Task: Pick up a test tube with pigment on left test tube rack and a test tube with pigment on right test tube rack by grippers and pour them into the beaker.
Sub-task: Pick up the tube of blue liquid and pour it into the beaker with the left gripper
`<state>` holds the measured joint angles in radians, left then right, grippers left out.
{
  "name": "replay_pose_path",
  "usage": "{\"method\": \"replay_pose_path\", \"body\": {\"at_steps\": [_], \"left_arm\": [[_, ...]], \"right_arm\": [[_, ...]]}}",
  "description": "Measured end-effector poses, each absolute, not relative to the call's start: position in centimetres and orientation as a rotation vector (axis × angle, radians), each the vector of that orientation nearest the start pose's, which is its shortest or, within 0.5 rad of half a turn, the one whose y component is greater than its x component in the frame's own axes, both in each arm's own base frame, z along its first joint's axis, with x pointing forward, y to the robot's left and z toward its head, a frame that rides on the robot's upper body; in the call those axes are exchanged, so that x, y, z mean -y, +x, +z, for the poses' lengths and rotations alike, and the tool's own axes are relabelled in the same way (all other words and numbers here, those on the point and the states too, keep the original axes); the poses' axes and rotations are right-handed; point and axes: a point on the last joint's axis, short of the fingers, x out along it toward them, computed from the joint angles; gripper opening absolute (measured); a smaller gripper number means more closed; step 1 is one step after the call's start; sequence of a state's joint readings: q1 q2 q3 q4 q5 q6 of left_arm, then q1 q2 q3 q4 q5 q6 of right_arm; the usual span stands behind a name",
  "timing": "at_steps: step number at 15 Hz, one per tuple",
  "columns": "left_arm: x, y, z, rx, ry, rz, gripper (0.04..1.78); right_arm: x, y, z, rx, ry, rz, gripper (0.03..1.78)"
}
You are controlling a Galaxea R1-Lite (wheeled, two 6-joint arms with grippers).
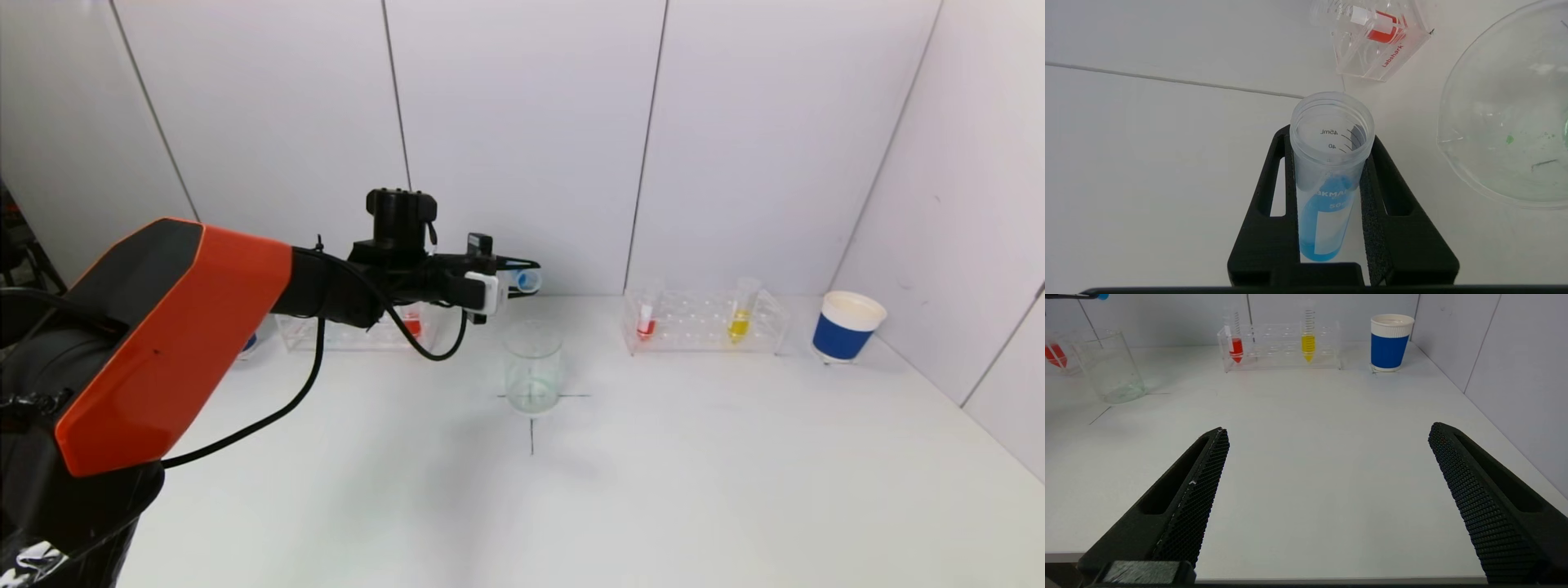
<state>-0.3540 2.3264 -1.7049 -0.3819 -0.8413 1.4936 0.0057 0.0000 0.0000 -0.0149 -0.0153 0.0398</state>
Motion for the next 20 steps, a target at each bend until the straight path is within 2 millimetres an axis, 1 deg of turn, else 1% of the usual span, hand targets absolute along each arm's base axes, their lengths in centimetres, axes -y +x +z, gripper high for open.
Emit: {"method": "replay_pose_path", "body": {"at_steps": [4,13,16,20], "left_arm": [[18.23,44.91,15.52,0.727,1.31,-1.097,0.45],[17.99,44.8,15.59,0.817,1.426,-1.059,0.45],[17.89,44.57,15.29,0.838,1.464,-1.058,0.45],[17.6,44.38,15.45,0.876,1.522,-1.037,0.45]], "right_arm": [[0.05,-2.28,7.7,0.015,0.04,-0.009,1.77],[0.05,-2.28,7.7,0.015,0.04,-0.009,1.77],[0.05,-2.28,7.7,0.015,0.04,-0.009,1.77],[0.05,-2.28,7.7,0.015,0.04,-0.009,1.77]]}}
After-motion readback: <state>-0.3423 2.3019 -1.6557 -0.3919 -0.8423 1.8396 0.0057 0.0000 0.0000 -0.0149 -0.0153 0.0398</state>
